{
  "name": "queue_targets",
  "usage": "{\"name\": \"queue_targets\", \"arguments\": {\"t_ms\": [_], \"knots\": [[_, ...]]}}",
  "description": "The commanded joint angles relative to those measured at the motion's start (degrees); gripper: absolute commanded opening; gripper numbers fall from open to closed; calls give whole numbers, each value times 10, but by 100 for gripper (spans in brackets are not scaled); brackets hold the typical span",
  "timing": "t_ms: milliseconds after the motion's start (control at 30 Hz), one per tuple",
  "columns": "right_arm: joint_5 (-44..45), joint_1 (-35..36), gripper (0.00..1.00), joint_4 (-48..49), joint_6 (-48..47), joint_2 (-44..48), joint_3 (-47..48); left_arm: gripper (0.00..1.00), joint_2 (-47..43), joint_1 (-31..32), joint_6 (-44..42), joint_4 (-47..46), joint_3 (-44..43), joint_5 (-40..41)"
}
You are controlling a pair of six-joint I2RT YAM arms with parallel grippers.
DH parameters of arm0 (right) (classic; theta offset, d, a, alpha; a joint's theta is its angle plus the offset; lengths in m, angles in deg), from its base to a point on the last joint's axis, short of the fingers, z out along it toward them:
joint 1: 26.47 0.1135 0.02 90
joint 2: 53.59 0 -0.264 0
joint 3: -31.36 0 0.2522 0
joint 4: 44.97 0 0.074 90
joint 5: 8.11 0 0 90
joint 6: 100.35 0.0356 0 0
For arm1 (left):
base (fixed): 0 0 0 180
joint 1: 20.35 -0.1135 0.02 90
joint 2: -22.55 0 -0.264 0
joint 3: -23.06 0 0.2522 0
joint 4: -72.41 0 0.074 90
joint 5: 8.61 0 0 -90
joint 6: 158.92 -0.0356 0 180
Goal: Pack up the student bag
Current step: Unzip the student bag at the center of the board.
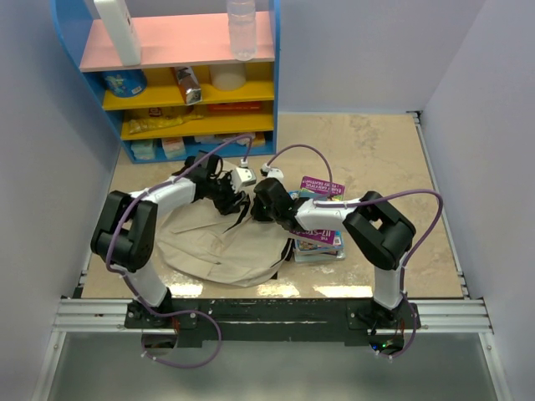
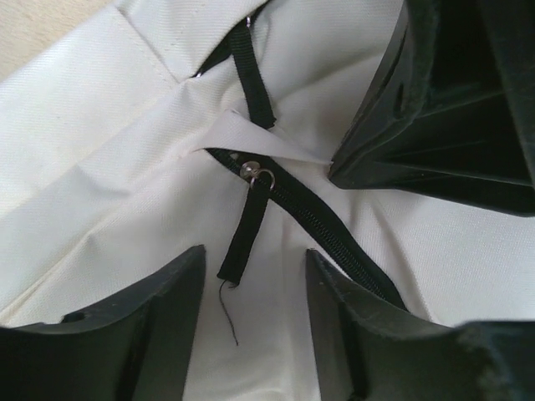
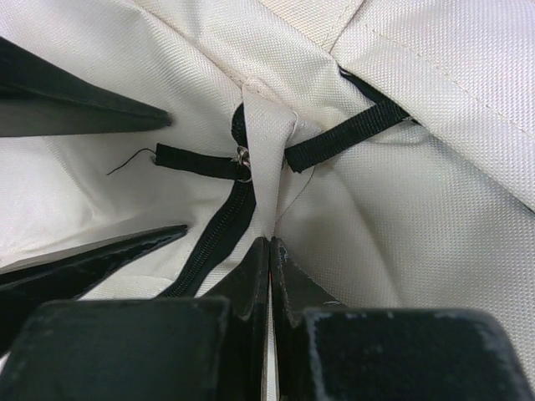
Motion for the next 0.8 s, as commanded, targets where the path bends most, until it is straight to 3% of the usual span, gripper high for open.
{"name": "queue_targets", "arguments": {"t_ms": [0, 133, 267, 367, 767], "knots": [[40, -16, 0, -39, -3, 1, -19, 51, 30, 9, -27, -20, -26, -1], [39, -17, 0, -39, -3, 5, -23, 38, 46, 9, -30, -24, -36, -2], [38, -20, 0, -39, -2, 8, -25, 10, 39, 9, -29, -19, -37, -5], [37, -21, 0, -39, -2, 6, -24, 0, 15, 9, -30, -11, -36, 0], [22, -44, 0, -31, 0, 10, -19, 0, -83, 9, -42, 98, -20, -24]]}}
